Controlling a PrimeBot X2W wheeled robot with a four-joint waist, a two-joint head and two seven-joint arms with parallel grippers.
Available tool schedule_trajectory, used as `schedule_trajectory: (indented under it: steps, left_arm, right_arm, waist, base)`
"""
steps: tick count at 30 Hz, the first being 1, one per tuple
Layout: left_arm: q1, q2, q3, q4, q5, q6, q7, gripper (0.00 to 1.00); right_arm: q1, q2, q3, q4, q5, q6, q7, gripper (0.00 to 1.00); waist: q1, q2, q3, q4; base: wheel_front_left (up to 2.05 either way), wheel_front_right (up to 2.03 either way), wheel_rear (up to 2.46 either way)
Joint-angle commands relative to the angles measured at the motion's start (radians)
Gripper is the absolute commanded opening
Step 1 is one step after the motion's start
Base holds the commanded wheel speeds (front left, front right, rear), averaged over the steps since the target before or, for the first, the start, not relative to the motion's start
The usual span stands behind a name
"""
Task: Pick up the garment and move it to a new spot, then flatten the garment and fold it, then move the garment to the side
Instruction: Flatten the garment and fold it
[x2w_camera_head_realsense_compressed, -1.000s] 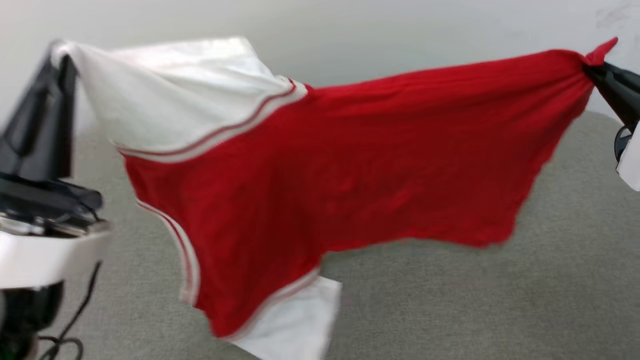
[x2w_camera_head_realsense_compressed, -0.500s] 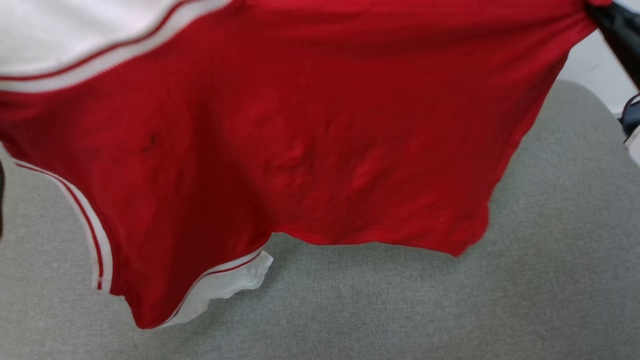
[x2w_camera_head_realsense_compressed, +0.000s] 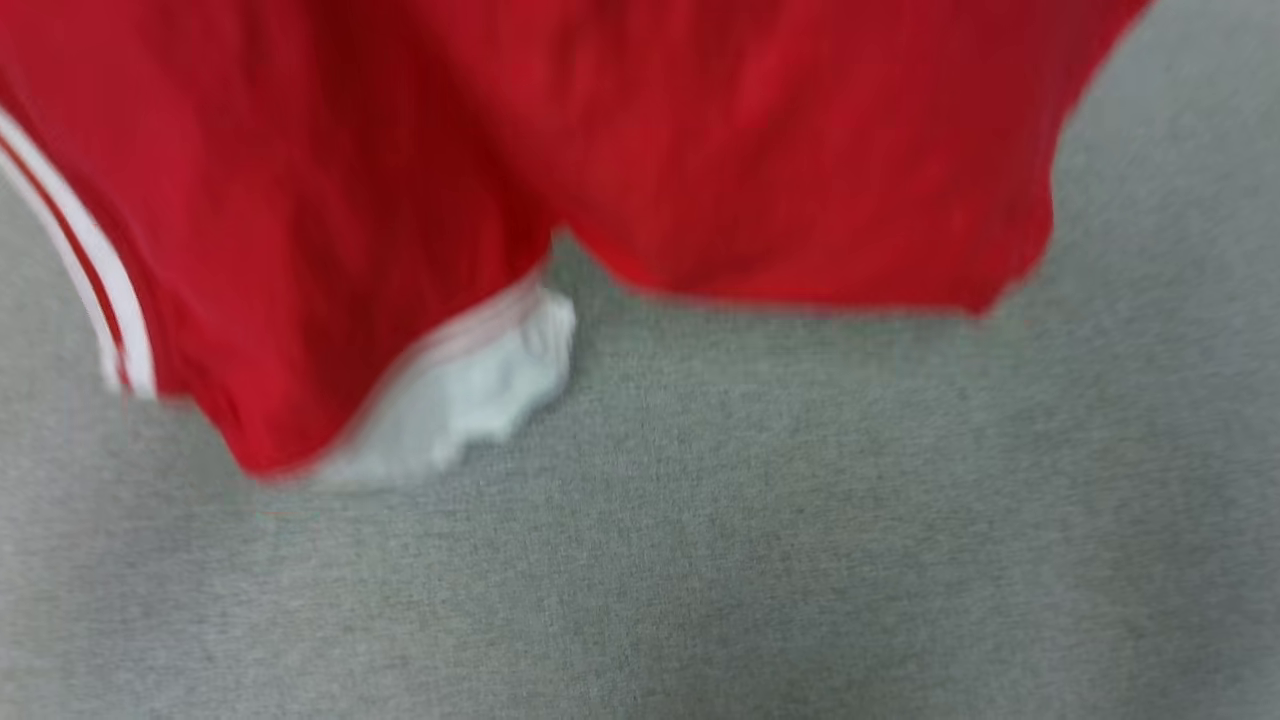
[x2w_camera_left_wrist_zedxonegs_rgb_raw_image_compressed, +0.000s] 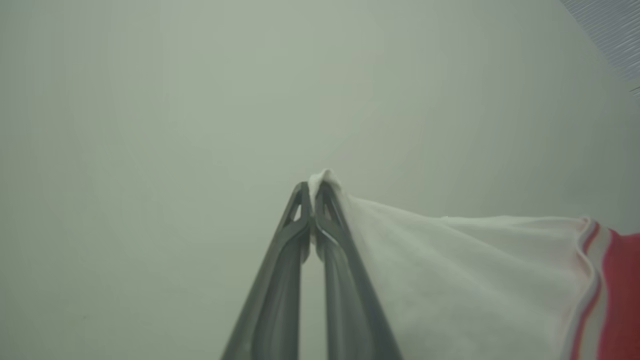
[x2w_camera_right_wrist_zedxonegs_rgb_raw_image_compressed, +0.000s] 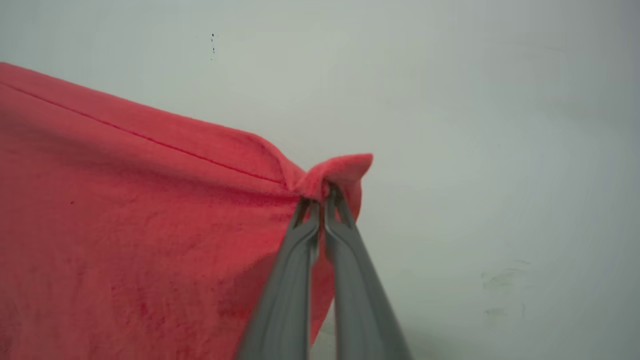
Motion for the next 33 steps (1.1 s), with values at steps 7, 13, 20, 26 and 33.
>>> schedule_trajectory:
  steps: [7, 13, 20, 26, 33]
  left_arm:
    - [-0.408, -0.059, -0.124, 0.246, 0.092, -0.060, -0.004, 0.00]
    - [-0.718, -0.164, -0.214, 0.520, 0.171, -0.097, -0.064, 0.00]
    - [-0.851, -0.250, -0.263, 0.788, 0.217, -0.124, -0.174, 0.00]
    - [-0.727, -0.300, -0.311, 0.864, 0.238, -0.160, -0.201, 0.00]
    - [-0.365, -0.372, -0.294, 0.761, 0.232, -0.166, -0.204, 0.00]
  right_arm:
    - [-0.271, 0.007, -0.003, 0.181, -0.109, -0.001, -0.109, 0.00]
    - [-0.510, 0.003, 0.001, 0.406, -0.223, -0.001, -0.251, 0.00]
    - [-0.642, 0.038, -0.002, 0.640, -0.328, -0.001, -0.420, 0.00]
    - [-0.562, 0.060, 0.038, 0.792, -0.374, -0.001, -0.537, 0.00]
    - [-0.366, 0.091, 0.048, 0.900, -0.357, -0.001, -0.625, 0.00]
  waist:
    - [-0.0001, 0.0000, 0.240, 0.034]
    - [-0.0001, 0.0000, 0.347, 0.059]
    - [-0.0001, 0.0000, 0.410, 0.089]
    - [-0.0001, 0.0000, 0.409, 0.108]
    - [-0.0001, 0.0000, 0.332, 0.129]
  base:
    - [0.00, 0.00, 0.00]
    - [0.00, 0.00, 0.00]
    - [0.00, 0.00, 0.00]
    - [0.00, 0.00, 0.00]
    - [0.00, 0.00, 0.00]
